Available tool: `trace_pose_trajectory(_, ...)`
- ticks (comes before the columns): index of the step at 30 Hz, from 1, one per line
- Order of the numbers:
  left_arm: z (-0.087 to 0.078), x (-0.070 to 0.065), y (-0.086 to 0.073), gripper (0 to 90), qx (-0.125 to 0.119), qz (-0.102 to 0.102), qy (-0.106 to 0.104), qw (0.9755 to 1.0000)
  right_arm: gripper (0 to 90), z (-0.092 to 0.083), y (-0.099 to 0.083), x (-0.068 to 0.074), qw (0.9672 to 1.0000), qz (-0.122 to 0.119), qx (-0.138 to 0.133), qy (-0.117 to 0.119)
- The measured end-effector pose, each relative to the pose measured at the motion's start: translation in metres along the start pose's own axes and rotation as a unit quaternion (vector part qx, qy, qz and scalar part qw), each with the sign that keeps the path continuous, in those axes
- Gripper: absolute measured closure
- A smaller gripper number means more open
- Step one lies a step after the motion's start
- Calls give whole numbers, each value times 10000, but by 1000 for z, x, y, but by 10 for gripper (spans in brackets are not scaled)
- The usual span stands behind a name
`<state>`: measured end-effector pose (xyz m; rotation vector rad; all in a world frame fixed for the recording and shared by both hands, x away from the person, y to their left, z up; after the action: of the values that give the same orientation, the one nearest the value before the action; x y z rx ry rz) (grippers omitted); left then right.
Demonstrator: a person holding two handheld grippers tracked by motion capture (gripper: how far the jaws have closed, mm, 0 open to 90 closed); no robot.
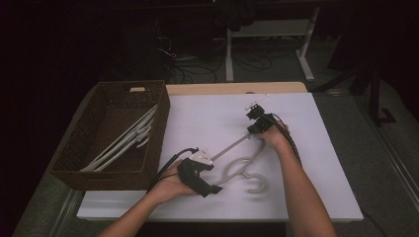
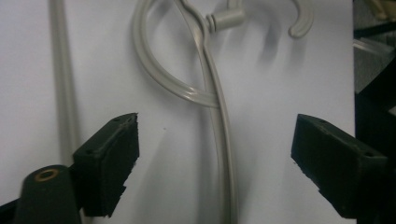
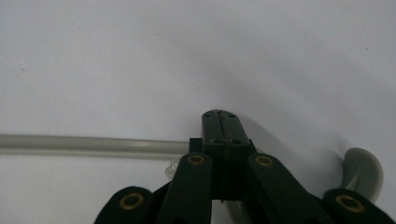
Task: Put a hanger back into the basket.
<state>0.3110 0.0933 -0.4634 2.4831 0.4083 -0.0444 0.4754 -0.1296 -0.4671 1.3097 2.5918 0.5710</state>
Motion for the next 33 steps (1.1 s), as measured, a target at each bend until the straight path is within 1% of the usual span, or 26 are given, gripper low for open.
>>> trace_pose_trajectory(2, 5, -1, 2, 256, 69, 65, 32, 9999, 898, 0, 0, 0, 10000, 11, 0, 19)
trace_pose_trajectory(4, 9, -1, 3, 337, 215, 152, 34, 9996, 898, 0, 0, -1, 10000, 18, -3, 30)
trace_pose_trajectory(8, 15, -2, 5, 464, 350, 179, -49, 9992, 899, 0, 0, -1, 10000, 5, 0, 39)
trace_pose_trajectory(10, 17, -3, 7, 518, 413, 226, 41, 9989, 899, 0, 0, -2, 10000, 7, -1, 52)
trace_pose_trajectory(16, 18, -3, 11, 664, 590, 213, 303, 9976, 899, 0, 0, -1, 10000, 2, 2, 49)
trace_pose_trajectory(18, 19, -3, 12, 678, 636, 203, 354, 9971, 899, 0, 0, -1, 10000, 1, 5, 51)
trace_pose_trajectory(20, 19, -4, 12, 694, 668, 239, 398, 9967, 899, 0, 0, -1, 10000, -5, 5, 49)
trace_pose_trajectory(23, 19, -5, 13, 720, 691, 161, 384, 9967, 899, 0, 0, -1, 10000, -3, 8, 50)
trace_pose_trajectory(25, 19, -4, 14, 736, 715, 72, 351, 9968, 899, 0, 0, -1, 10000, -10, 6, 52)
trace_pose_trajectory(28, 19, -3, 14, 784, 762, -12, 315, 9966, 899, 0, 0, -1, 10000, -29, 3, 36)
trace_pose_trajectory(29, 19, -3, 14, 809, 739, -83, 295, 9968, 899, 0, 0, -1, 10000, -49, 1, -3)
trace_pose_trajectory(33, 18, -1, 14, 818, 712, -263, 239, 9968, 898, 0, 1, -2, 10000, -72, 4, 19)
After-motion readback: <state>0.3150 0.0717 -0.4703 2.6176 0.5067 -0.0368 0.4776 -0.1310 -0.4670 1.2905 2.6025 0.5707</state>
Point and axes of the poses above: each handheld gripper's, and its own axes: z roughly forward along the jaws, y roughly out of its top, x roughly to its left, the point moved 3 cm from there along z, roughly forward along the jaws, and after that the axes turned 6 degrees about x, right-handed, at the moved point
